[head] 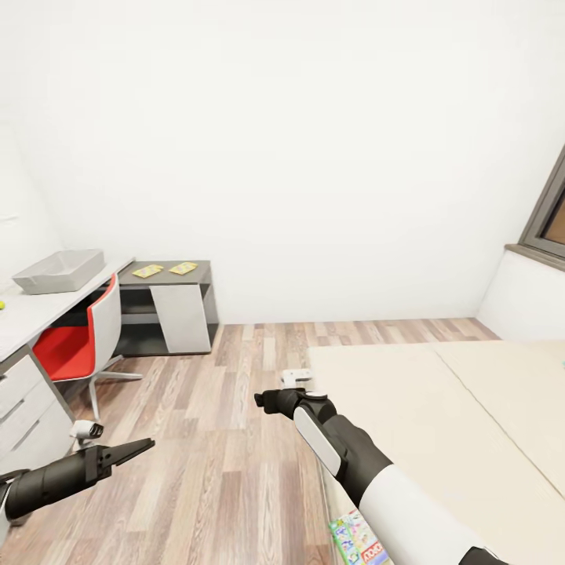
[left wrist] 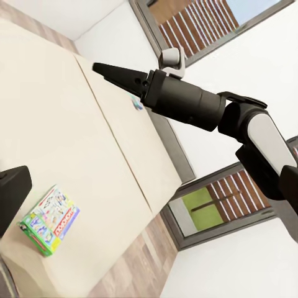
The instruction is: Put all the toys in the child's room - the three board games (two on the bed and one on the table), the two jigsaw puzzles on the table, and the tennis ball on the table - inside the toy box on the table in the child's room.
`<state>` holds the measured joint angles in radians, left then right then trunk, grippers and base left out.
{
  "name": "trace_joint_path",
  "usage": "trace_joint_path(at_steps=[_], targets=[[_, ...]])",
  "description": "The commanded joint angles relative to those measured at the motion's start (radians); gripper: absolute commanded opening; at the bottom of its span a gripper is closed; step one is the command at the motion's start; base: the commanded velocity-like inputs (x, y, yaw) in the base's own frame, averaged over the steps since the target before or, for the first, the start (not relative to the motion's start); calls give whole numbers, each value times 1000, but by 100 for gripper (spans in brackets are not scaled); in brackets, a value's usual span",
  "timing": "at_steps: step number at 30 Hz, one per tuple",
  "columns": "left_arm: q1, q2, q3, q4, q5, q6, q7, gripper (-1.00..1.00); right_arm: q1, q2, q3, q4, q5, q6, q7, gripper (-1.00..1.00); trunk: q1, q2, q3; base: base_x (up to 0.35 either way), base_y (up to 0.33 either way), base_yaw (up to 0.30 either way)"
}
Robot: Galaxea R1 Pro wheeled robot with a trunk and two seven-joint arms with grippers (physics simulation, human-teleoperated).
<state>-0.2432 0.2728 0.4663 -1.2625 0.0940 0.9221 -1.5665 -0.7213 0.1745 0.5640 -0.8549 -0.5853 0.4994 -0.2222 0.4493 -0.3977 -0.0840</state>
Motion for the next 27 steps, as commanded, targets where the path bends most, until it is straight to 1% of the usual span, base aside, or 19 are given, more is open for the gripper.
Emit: trace_joint_path(at_steps=[1, 27], targets=[[-1, 0, 0, 0, -1, 11, -4, 100, -1, 0, 2, -1, -10, 2, -9, 100, 1, -2, -2, 0, 141, 0], [-1, 0, 4, 0, -1, 11, -4, 100, -1, 0, 2, -1, -12, 2, -8, 100, 1, -2, -2, 0, 122, 0]])
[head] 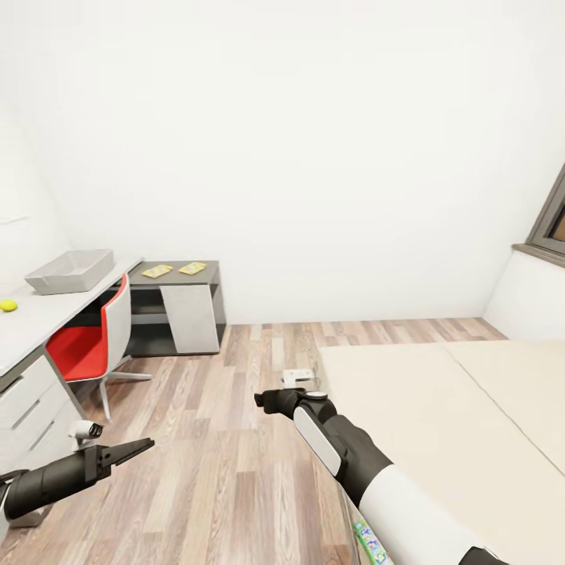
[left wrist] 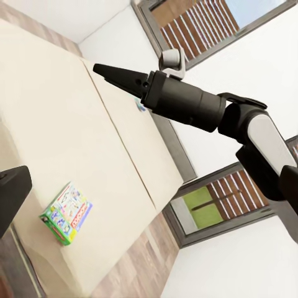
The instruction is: Put all the toys in the child's room - the three board games (two on the bed and one on the table), the two jigsaw puzzles on the table, and the tennis ball on the table - inside the toy box on the table in the child's room.
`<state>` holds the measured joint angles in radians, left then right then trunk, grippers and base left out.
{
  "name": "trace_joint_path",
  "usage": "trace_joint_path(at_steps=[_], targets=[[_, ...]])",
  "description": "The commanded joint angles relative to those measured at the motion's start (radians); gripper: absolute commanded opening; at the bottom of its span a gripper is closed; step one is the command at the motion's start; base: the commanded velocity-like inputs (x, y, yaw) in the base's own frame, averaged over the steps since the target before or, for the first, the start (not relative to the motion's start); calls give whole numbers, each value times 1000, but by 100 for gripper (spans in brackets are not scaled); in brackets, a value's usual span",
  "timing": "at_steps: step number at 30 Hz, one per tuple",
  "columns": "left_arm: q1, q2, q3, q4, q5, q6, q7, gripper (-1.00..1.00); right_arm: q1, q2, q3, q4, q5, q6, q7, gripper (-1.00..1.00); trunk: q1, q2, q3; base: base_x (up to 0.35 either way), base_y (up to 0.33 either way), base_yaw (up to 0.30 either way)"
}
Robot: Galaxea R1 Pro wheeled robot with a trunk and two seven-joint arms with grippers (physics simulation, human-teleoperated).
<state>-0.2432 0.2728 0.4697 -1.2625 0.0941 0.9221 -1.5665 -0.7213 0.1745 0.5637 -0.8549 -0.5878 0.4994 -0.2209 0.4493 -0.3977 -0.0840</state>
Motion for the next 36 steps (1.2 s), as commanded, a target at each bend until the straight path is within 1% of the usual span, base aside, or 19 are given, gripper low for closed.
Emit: trace_joint_path(at_steps=[1, 6, 13, 23, 36], targets=[[-1, 0, 2, 0, -1, 11, -4, 100, -1, 0, 2, -1, -10, 2, -9, 100, 1, -2, -2, 0, 117, 0], [-1, 0, 14, 0, -1, 11, -4, 100, -1, 0, 3, -1, -11, 2, -9, 100, 1, -2, -2, 0, 122, 0], [-1, 0, 16, 0, -2, 11, -4, 100, -1, 0, 4, -1, -12, 3, -9, 100, 1, -2, -1, 0, 166, -60], [-1, -1, 17, 0, -1, 11, -4, 100, -1, 0, 3, -1, -12, 4, -9, 100, 1, -2, 4, 41, 248, -231], [-1, -1, 17, 0, 0, 11, -4, 100, -1, 0, 2, -1, -12, 4, -9, 100, 1, -2, 13, 148, 269, -256]])
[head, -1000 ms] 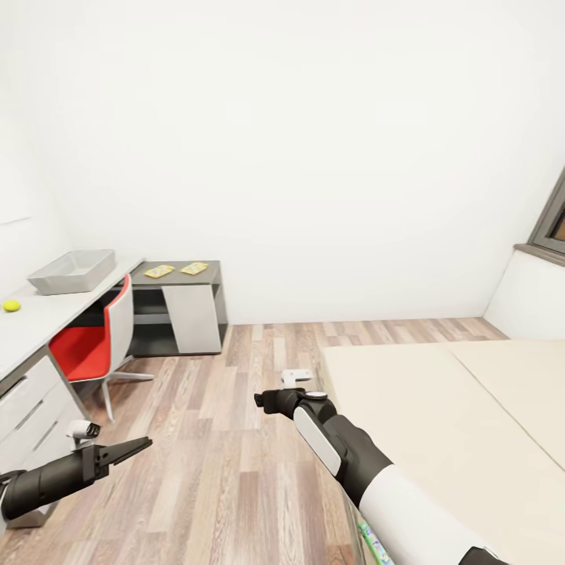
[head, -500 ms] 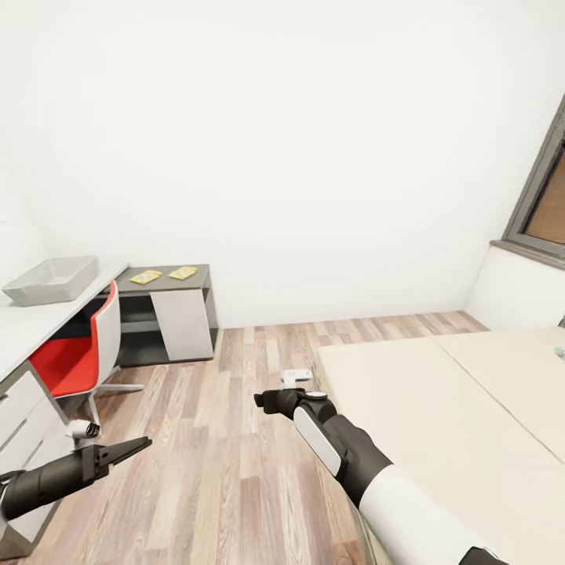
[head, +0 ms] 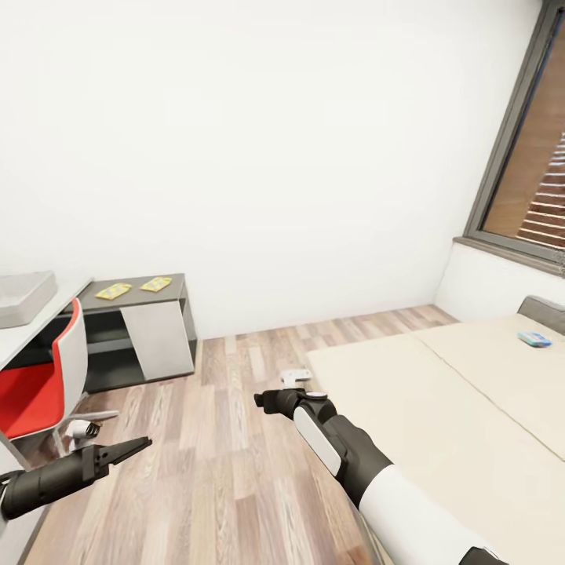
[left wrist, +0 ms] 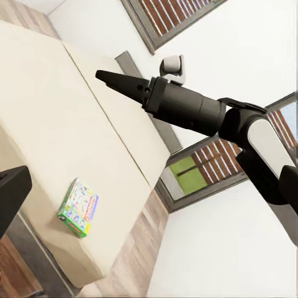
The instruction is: Put all the toys in the child's room - the three board games (two on the bed and one on the table), the two jigsaw puzzles on the table, and the tennis ball on the table - inside the toy box on the table in the child's room.
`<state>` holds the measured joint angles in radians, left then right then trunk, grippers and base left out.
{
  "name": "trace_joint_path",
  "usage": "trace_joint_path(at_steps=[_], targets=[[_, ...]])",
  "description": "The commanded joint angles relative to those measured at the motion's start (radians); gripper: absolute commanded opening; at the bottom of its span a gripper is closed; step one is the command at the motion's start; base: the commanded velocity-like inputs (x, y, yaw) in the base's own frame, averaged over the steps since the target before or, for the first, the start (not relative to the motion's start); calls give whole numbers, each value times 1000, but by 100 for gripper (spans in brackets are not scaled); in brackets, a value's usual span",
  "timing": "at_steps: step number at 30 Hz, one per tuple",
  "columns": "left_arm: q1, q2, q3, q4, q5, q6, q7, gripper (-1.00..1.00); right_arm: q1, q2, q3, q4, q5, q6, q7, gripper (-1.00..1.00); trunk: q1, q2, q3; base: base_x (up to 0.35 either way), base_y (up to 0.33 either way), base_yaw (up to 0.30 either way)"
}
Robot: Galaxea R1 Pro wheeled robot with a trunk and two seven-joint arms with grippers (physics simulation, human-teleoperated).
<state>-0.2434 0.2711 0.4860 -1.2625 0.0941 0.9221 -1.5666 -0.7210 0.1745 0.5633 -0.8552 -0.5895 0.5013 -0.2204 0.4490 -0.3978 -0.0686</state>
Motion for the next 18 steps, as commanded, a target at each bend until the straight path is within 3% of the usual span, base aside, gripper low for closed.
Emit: trace_joint_path(at_steps=[1, 18], targets=[[0, 0, 0, 0, 0, 11, -4, 100, -1, 0, 3, -1, -10, 2, -10, 100, 1, -2, -2, 167, 265, -257], [0, 0, 0, 0, 1, 11, -4, 100, -1, 0, 3, -1, -10, 2, -10, 100, 1, -2, 10, 215, 225, -257]])
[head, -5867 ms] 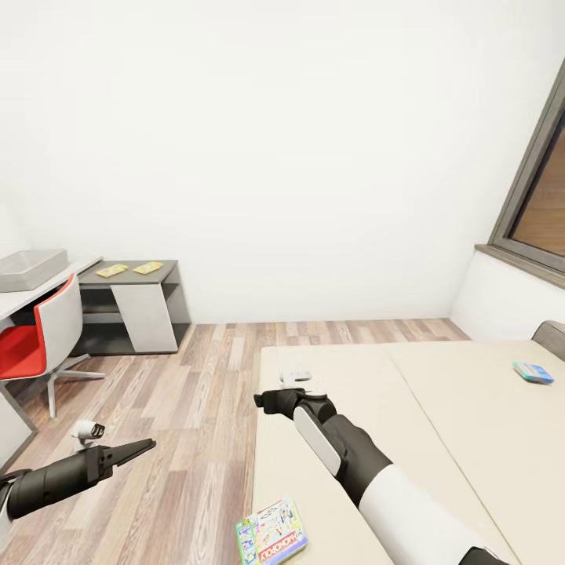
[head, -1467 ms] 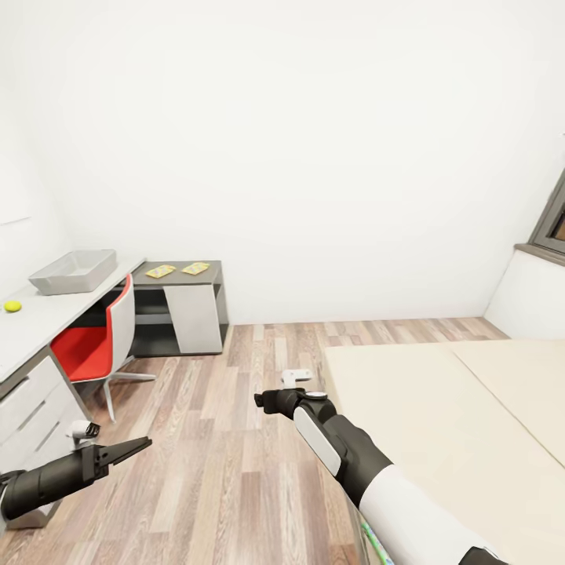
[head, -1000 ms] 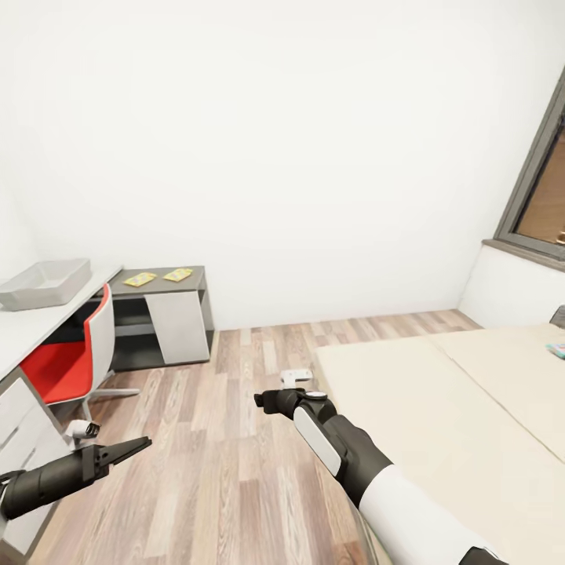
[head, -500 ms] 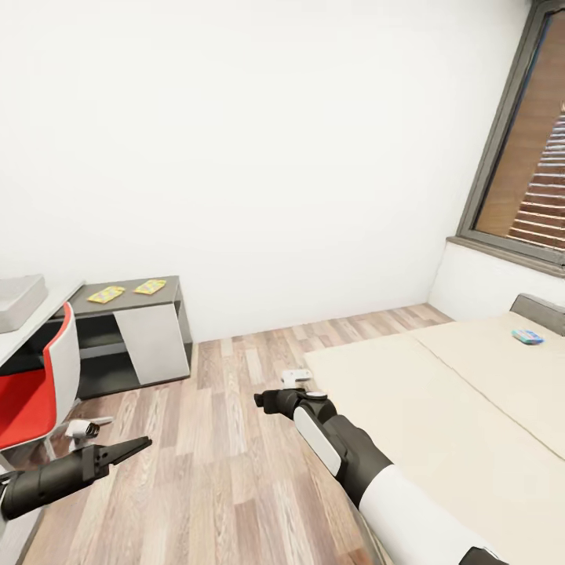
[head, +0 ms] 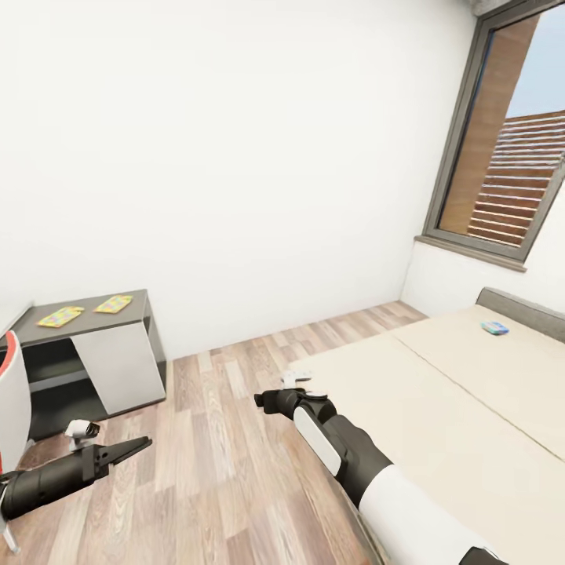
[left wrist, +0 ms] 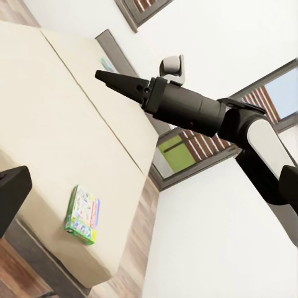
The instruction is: Put all the toys in the child's room - the three board games (two on the bed and one on the table), the two jigsaw puzzles on the table, and the tennis ball on the table - inside the toy box on the table in the child's room.
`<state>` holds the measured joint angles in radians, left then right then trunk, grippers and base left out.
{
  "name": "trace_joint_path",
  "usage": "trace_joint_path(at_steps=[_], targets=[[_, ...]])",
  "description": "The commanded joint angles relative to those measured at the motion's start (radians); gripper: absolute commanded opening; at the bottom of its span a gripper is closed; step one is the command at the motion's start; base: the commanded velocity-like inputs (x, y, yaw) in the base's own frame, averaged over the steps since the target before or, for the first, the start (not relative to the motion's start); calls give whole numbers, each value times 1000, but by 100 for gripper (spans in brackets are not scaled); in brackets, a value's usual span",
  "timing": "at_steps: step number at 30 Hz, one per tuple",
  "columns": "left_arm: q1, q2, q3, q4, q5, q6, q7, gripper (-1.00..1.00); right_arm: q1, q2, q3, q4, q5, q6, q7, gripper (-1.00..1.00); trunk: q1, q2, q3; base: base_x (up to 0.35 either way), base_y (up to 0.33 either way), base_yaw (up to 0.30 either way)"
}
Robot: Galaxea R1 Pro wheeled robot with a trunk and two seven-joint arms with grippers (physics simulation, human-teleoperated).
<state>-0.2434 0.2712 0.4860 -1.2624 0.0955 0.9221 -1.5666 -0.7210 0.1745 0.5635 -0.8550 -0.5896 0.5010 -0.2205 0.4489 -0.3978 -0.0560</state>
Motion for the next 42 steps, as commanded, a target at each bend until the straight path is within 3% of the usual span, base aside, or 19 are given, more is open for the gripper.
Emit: trace_joint_path(at_steps=[1, 15, 42], targets=[[0, 0, 0, 0, 0, 11, -4, 100, -1, 0, 3, -1, -10, 2, -10, 100, 1, -2, -2, 227, 166, -257], [0, 0, 0, 0, 0, 10, -4, 100, -1, 0, 3, -1, -10, 2, -10, 100, 1, -2, 9, 136, 64, -257], [0, 0, 0, 0, 0, 10, -4, 100, -1, 0, 3, 1, -10, 2, -10, 100, 1, -2, 31, 5, 39, -257]])
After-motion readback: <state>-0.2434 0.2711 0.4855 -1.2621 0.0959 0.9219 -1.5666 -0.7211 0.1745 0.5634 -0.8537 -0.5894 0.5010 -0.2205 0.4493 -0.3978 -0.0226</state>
